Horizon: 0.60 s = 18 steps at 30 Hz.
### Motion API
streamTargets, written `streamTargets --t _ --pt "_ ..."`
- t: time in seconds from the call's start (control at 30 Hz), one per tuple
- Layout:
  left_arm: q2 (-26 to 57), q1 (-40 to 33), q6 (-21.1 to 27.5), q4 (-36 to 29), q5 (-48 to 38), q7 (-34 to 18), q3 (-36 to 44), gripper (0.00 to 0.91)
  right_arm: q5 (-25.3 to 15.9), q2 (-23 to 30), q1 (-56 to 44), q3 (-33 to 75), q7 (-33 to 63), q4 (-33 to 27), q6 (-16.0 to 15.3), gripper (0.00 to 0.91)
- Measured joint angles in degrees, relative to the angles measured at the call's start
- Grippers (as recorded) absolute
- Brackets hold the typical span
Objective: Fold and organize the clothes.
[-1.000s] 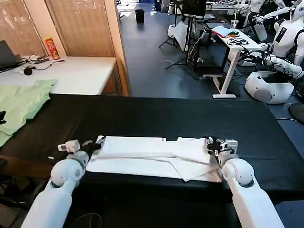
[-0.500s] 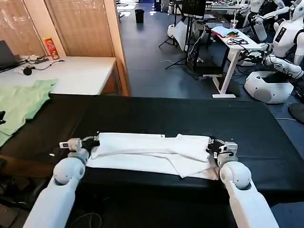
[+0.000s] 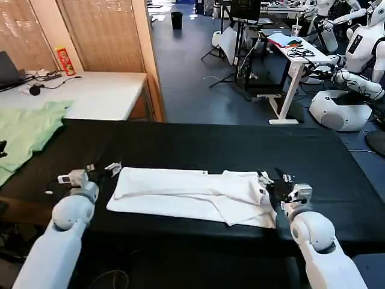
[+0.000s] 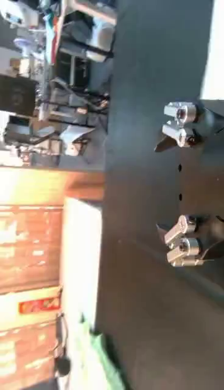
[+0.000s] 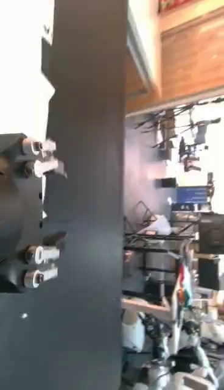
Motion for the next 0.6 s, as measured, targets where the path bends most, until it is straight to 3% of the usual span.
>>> streamTargets --t 0.3,0.6 --pt "-0.8 4.8 1.5 -4.3 -6.3 0.6 -2.0 0.878 -1.2 1.3 -4.2 0.8 0.1 4.7 -0.3 0.878" --pt "-3.6 12.7 -0.9 -8.6 -1.0 2.0 -2.2 0.878 -1.2 1.6 -5.5 1.2 0.1 6.0 -0.3 0.878"
